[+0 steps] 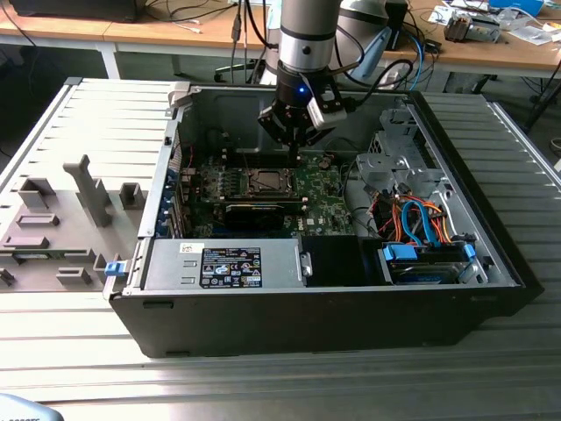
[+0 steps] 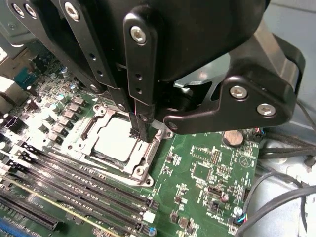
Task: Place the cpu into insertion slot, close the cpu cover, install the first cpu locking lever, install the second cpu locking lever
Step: 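Install the first cpu locking lever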
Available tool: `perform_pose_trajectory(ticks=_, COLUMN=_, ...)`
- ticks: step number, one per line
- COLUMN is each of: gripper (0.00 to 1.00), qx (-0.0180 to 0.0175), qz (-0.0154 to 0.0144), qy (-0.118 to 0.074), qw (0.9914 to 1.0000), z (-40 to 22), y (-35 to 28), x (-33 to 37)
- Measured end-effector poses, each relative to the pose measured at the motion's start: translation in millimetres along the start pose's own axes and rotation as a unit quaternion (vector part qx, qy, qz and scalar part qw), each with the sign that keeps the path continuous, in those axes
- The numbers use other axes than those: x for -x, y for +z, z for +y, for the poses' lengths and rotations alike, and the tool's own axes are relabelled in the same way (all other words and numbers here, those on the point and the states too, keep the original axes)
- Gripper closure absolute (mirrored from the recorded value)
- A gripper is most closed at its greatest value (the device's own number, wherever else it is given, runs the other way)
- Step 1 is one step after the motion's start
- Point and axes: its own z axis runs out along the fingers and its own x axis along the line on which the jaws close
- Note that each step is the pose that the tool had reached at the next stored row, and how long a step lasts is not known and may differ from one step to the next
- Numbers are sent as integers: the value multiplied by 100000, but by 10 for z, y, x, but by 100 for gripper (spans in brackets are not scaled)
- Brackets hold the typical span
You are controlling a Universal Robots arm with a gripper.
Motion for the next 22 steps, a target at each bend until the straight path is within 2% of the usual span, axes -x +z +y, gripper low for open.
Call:
perform_pose_trajectory(ticks=2, gripper=89, qx=385, qz=33, qy=-413, qw=99998, z=0, y=0, x=0)
perform_pose_trajectory(ticks=4, gripper=89, qx=609, qz=39, qy=-1136, qw=99992, z=1, y=1, x=0)
perform_pose_trajectory(ticks=7, gripper=89, qx=630, qz=25, qy=-2859, qw=99957, z=0, y=0, x=0)
perform_pose_trajectory(ticks=22, gripper=89, qx=646, qz=24, qy=-2943, qw=99955, z=-3, y=0, x=-28)
